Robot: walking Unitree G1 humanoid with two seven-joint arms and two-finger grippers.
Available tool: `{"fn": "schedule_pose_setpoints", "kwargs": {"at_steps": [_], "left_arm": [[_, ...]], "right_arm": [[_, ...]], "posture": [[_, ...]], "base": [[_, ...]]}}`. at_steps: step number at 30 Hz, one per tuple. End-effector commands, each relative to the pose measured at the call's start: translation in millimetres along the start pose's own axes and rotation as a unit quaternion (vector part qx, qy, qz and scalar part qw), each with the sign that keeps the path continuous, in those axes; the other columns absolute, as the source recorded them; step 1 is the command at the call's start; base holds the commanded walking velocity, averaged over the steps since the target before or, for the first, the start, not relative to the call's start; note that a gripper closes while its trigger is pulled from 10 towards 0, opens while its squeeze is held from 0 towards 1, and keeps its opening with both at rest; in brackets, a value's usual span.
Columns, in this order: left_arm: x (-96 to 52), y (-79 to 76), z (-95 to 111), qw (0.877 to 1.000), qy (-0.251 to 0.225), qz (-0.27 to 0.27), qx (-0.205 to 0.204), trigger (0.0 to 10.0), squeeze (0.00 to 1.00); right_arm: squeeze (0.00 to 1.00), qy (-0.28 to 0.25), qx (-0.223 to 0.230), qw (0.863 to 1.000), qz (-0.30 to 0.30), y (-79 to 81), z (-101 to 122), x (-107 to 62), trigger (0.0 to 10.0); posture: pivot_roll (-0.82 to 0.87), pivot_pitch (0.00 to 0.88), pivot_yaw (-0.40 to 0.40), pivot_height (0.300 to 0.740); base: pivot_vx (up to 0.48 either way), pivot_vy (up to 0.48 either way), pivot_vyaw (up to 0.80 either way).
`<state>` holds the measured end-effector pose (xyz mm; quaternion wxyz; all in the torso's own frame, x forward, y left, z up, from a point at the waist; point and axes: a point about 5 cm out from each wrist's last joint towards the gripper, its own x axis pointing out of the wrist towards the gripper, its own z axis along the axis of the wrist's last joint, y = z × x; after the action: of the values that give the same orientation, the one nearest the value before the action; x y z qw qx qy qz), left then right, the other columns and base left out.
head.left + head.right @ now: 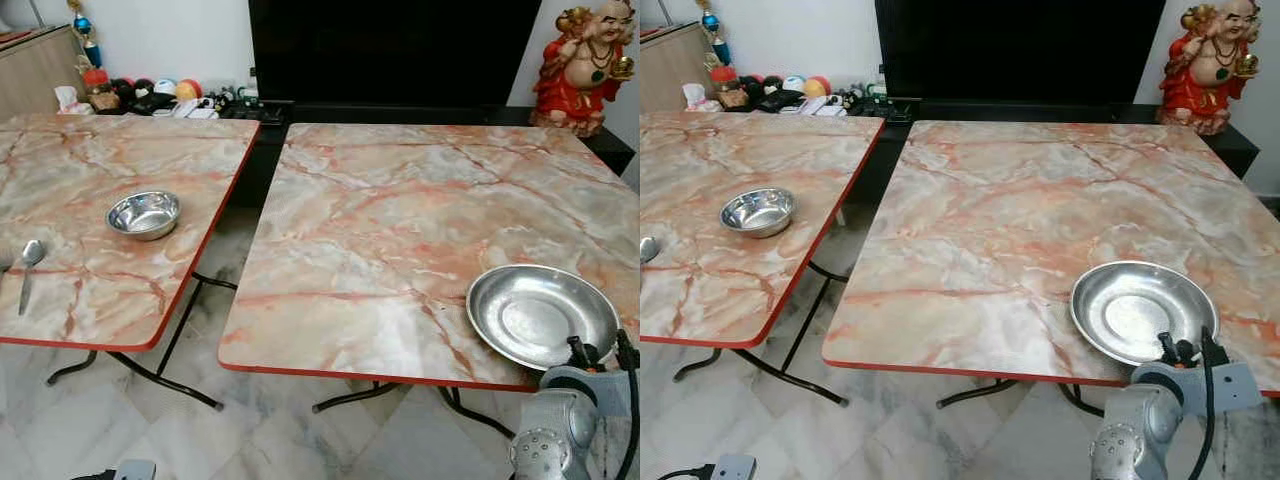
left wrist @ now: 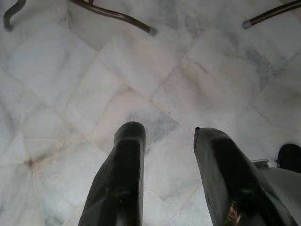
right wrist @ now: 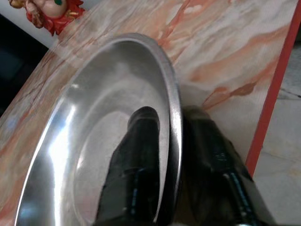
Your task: Setting the table
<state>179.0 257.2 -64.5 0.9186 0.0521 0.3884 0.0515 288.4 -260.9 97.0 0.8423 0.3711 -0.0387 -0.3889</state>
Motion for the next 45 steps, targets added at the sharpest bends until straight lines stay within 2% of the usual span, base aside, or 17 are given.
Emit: {"fn": "schedule_pose_setpoints", "kwargs": {"at_steps": [1, 2, 3, 4, 10, 18, 20, 21, 22, 23, 25, 26, 37, 42, 45], "left_arm": [[-1.8, 4.0, -4.2, 1.0, 0.01, 0.002, 0.009, 10.0, 0.0], [-1.7, 4.0, -4.0, 1.0, 0.01, 0.001, 0.01, 10.0, 0.0], [-1.7, 4.0, -4.0, 1.0, 0.01, 0.001, 0.01, 10.0, 0.0], [-1.7, 4.1, -3.9, 1.0, 0.01, 0.001, 0.01, 10.0, 0.0], [-1.6, 4.2, -3.9, 1.0, 0.011, 0.002, 0.01, 10.0, 0.0], [-1.4, 3.4, -3.7, 1.0, 0.01, 0.002, 0.011, 10.0, 0.0], [-1.4, 3.3, -3.8, 1.0, 0.011, 0.002, 0.012, 10.0, 0.0], [-1.4, 3.3, -3.9, 1.0, 0.011, 0.002, 0.012, 10.0, 0.0], [-1.5, 3.3, -3.9, 1.0, 0.011, 0.002, 0.012, 10.0, 0.0], [-1.5, 3.3, -4.1, 1.0, 0.011, 0.002, 0.012, 10.0, 0.0], [-1.5, 3.2, -4.2, 1.0, 0.011, 0.002, 0.012, 10.0, 0.0], [-1.5, 3.2, -4.2, 1.0, 0.011, 0.002, 0.012, 10.0, 0.0], [-1.4, 3.0, -4.2, 1.0, 0.012, 0.001, 0.014, 10.0, 0.0], [-1.3, 2.3, -4.7, 1.0, 0.014, 0.0, 0.014, 10.0, 0.0], [-1.1, 0.2, -4.9, 1.0, 0.013, -0.002, 0.012, 10.0, 0.0]], "right_arm": [[0.24, 0.008, -0.006, 1.0, -0.003, 1.0, -3.6, -1.0, 10.0], [0.19, 0.007, -0.006, 1.0, -0.005, 0.2, -3.5, -1.0, 10.0], [0.19, 0.007, -0.006, 1.0, -0.005, 0.2, -3.5, -1.0, 10.0], [0.0, 0.006, -0.008, 1.0, -0.008, -1.1, -3.4, -1.1, 10.0], [0.0, 0.023, -0.037, 0.999, -0.02, -7.0, -9.7, -3.7, 10.0], [0.0, 0.027, -0.038, 0.998, -0.034, -11.9, -15.0, -9.7, 10.0], [0.28, 0.022, -0.035, 0.999, -0.029, -11.3, -13.1, -9.6, 10.0], [0.58, 0.017, -0.035, 0.999, -0.028, -10.8, -10.9, -9.4, 10.0], [0.58, 0.01, -0.036, 0.999, -0.027, -10.3, -8.5, -8.9, 10.0], [0.51, -0.002, -0.035, 0.999, -0.026, -9.5, -4.1, -8.1, 10.0], [0.48, -0.009, -0.032, 0.999, -0.023, -8.1, -1.3, -7.6, 10.0], [0.0, -0.013, -0.032, 0.999, -0.019, -7.1, 0.1, -7.5, 10.0], [0.0, -0.03, -0.044, 0.998, -0.015, -4.5, 2.7, -11.0, 10.0], [0.0, -0.053, -0.071, 0.996, -0.006, -2.9, 7.0, -12.7, 10.0], [0.0, -0.058, -0.064, 0.996, -0.027, -5.9, 9.6, -11.9, 10.0]], "posture": [[-0.02, 0.047, 0.011, 0.74], [-0.02, 0.047, 0.011, 0.74], [-0.02, 0.047, 0.011, 0.74], [-0.02, 0.047, 0.011, 0.74], [-0.03, 0.045, 0.011, 0.74], [-0.03, 0.045, 0.011, 0.74], [-0.03, 0.045, 0.011, 0.74], [-0.03, 0.045, 0.011, 0.74], [-0.03, 0.045, 0.011, 0.74], [-0.03, 0.045, 0.011, 0.74], [-0.03, 0.045, 0.009, 0.74], [-0.03, 0.045, 0.009, 0.74], [-0.03, 0.043, 0.01, 0.74], [-0.03, 0.044, 0.011, 0.74], [-0.03, 0.042, 0.009, 0.74]], "base": [[0.0, 0.0, 0.0], [0.0, 0.0, 0.0], [0.0, 0.0, 0.0], [0.0, 0.0, 0.0], [0.0, 0.0, 0.0], [0.0, 0.0, 0.0], [0.0, 0.0, 0.0], [0.0, 0.0, 0.0], [0.0, 0.0, 0.0], [0.0, 0.0, 0.0], [0.0, 0.0, 0.0], [0.0, 0.0, 0.0], [0.0, 0.0, 0.0], [0.0, 0.0, 0.0], [0.0, 0.0, 0.0]]}}
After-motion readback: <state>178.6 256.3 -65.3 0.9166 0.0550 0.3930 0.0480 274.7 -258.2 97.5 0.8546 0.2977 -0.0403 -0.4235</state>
